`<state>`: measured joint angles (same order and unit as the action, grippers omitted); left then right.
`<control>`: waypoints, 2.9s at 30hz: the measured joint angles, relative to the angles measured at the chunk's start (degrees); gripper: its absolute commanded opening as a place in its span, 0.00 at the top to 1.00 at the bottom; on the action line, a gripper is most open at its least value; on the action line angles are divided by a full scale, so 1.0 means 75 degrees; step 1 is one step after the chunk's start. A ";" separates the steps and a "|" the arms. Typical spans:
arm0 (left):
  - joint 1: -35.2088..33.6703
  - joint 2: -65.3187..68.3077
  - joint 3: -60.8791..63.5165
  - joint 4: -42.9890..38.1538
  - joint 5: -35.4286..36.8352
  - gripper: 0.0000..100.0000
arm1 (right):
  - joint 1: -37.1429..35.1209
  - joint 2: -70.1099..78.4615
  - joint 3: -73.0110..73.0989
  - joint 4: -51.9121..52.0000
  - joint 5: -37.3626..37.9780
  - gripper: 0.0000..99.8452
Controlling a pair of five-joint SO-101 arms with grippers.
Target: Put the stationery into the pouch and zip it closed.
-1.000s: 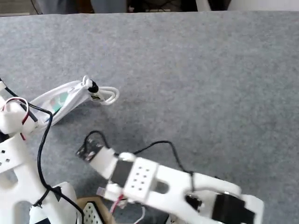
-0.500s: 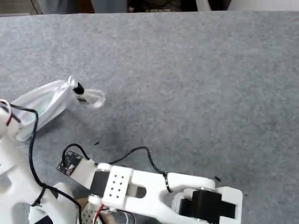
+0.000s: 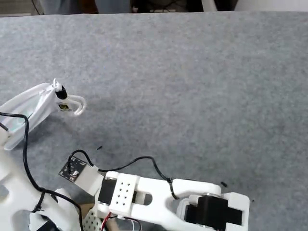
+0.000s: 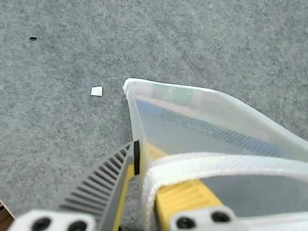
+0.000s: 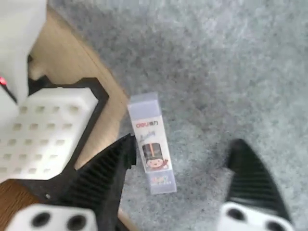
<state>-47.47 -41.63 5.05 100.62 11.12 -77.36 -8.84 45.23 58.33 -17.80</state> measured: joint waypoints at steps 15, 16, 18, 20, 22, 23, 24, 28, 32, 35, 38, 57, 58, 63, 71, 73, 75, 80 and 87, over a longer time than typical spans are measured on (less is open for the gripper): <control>0.0000 0.0000 0.0000 0.0000 0.0000 0.97 | 0.0797 0.0586 0.0410 -0.0692 0.0692 0.88; 0.0000 0.0000 0.0000 0.0000 0.0000 0.97 | 0.0832 0.0692 0.0410 -0.0762 0.0727 0.89; 0.0000 0.0000 0.0000 0.0000 0.0000 0.97 | 0.0938 0.0867 0.0387 -0.0832 0.0762 0.90; 0.0000 0.0000 0.0000 0.0000 0.0000 0.97 | 0.1043 0.1020 0.0281 -0.0832 0.0774 0.94; 0.0000 0.0000 0.0000 0.0012 0.0000 0.97 | 0.1114 0.1055 0.0199 -0.0821 0.0774 0.99; 0.0000 0.0000 0.0000 0.0012 0.0000 0.97 | 0.1172 0.1067 0.0176 -0.0809 0.0785 0.99; 0.0000 0.0000 0.0000 0.0012 0.0000 0.97 | 0.1231 0.1067 0.0141 -0.0809 0.0785 0.98; 0.0000 0.0000 0.0000 0.0012 0.0000 0.97 | 0.1477 0.1078 0.0094 -0.0797 0.0797 0.99; 0.0000 0.0000 0.0000 0.0012 0.0000 0.97 | 0.1782 0.0680 0.0211 -0.0809 0.0797 0.99; 0.0000 0.0000 0.0000 0.0012 0.0000 0.97 | 0.2239 -0.0012 0.0258 -0.0821 0.0797 0.99; 0.0000 0.0000 0.0000 0.0012 0.0000 0.97 | 0.2637 -0.0949 0.0258 -0.0610 0.0797 0.99; 0.2368 0.0000 -0.0656 0.0012 0.0281 0.97 | 0.4993 -0.5884 0.0270 -0.0246 0.0539 0.99; 0.2602 0.0000 -0.0750 0.0012 0.0340 0.97 | 0.5240 -0.5978 0.0270 -0.0305 0.0469 0.99; 0.3880 -0.0199 -0.0832 0.0012 0.0762 0.97 | 0.6037 -0.6517 0.0270 -0.0399 0.0399 0.99; 0.5099 -0.0516 0.0856 0.0012 0.1032 0.97 | 0.6388 -0.6810 -0.0727 -0.0399 0.0387 0.99; 0.5158 -0.0574 0.1231 0.0000 0.0856 0.97 | 0.6388 -0.6799 -0.1196 -0.0399 0.0387 0.99; 0.5181 -0.0563 0.1465 0.0000 0.0727 0.97 | 0.6271 -0.6623 -0.1723 -0.0399 0.0387 0.99; 0.5181 -0.0281 0.1360 0.0000 0.0668 0.97 | 0.5708 -0.5720 -0.2684 -0.1102 0.0012 0.99; 0.5158 -0.0211 0.1348 0.0000 0.0668 0.97 | 0.4947 -0.4278 -0.2778 -0.2508 -0.0141 0.99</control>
<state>-8.79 -43.21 15.16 100.62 16.13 -40.26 -40.92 24.40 39.52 -18.86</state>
